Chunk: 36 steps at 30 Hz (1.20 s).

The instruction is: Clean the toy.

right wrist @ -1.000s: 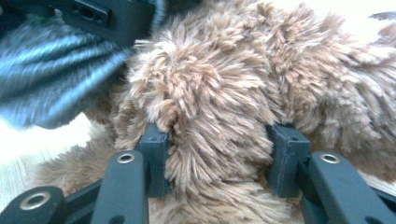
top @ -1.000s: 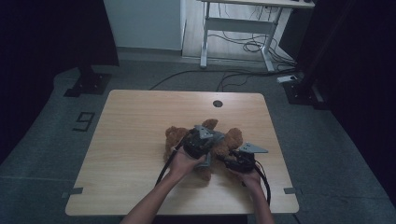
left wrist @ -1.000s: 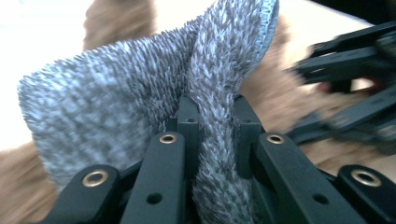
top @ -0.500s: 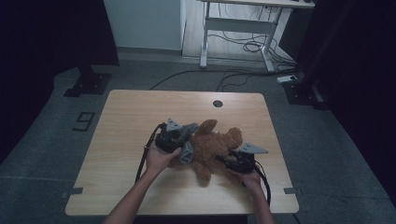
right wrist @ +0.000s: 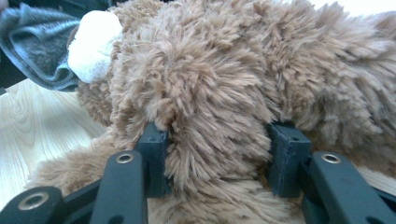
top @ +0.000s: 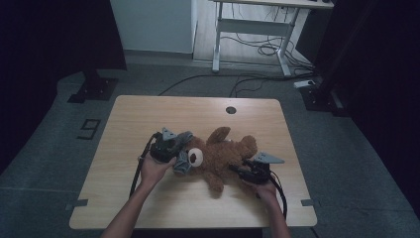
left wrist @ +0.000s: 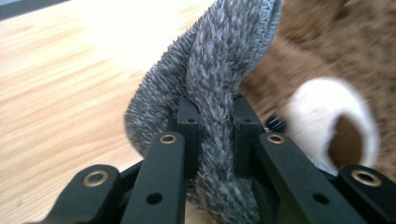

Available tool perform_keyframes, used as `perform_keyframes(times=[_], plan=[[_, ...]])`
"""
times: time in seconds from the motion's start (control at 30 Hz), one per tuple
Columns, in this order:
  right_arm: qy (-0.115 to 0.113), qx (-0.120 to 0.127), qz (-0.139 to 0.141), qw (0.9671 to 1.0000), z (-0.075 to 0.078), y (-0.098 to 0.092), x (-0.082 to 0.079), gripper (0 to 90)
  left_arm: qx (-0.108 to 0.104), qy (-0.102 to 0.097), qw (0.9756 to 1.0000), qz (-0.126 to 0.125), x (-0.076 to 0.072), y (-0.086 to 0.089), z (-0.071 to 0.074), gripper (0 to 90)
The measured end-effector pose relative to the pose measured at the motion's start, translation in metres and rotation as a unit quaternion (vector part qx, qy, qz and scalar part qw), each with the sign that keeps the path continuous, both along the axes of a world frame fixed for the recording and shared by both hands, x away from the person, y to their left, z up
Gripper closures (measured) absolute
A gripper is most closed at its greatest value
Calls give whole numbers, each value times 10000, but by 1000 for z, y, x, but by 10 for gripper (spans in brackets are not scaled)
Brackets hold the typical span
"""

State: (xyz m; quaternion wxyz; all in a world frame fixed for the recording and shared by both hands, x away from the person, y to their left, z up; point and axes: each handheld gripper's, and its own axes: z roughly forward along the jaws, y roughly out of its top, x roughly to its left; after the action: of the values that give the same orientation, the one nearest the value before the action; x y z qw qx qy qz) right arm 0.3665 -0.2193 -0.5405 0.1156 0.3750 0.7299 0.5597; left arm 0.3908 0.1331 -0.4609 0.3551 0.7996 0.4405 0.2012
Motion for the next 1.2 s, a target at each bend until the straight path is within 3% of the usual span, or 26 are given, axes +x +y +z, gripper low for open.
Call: perform_keyframes(times=[0.1, 0.23, 0.33, 0.4, 0.57, 0.67, 0.77, 0.87, 0.9, 0.93, 0.97, 1.0, 1.03, 1.1, 1.2], plan=[[4, 3, -9, 10000, 0, 0, 0, 501, 25, 103, 9999, 106, 3, 6, -7, 779], [6, 22, -19, 10000, -1, -1, 0, 502, -159, 494, 9984, 210, 7, 17, -34, 780], [2, 36, -24, 10000, -1, -1, 0, 503, -243, 529, 9981, 219, 5, 18, -42, 780], [2, 40, -31, 10000, -1, -1, 0, 503, -169, 577, 9980, 204, 4, 16, -51, 780], [-4, 35, -18, 10000, -1, -1, 1, 504, -239, 654, 9974, 200, 4, 18, -56, 779], [-5, 10, -7, 10000, -1, -2, 4, 506, -109, 734, 9971, 150, 5, 21, -47, 777], [-65, -66, 35, 10000, 0, -1, 6, 508, -172, 657, 9976, 140, 4, 24, -34, 775], [-74, -106, 98, 9999, 1, -1, 11, 508, -267, 278, 9993, 12, 2, 20, 2, 775], [-90, -152, 120, 9998, 2, 0, 12, 508, -267, 278, 9993, 12, 2, 20, 2, 775], [-154, -177, 137, 9996, 2, 0, 13, 508, -283, 94, 9994, -146, 3, 11, 21, 774], [-195, -204, 160, 9995, 2, 1, 14, 508, -283, 94, 9994, -146, 3, 11, 21, 774], [-229, -217, 181, 9993, 1, 1, 15, 508, -287, -56, 9993, -244, 7, 1, 39, 774], [-241, -208, 183, 9993, 1, 1, 17, 509, -220, -91, 9992, -307, 11, -8, 47, 774], [-271, -276, 155, 9991, 2, 2, 21, 509, -90, -70, 9994, -331, 18, -20, 53, 773], [-360, -376, 98, 9986, 3, 6, 26, 509, -93, 173, 9992, -346, 33, -37, 50, 772]])
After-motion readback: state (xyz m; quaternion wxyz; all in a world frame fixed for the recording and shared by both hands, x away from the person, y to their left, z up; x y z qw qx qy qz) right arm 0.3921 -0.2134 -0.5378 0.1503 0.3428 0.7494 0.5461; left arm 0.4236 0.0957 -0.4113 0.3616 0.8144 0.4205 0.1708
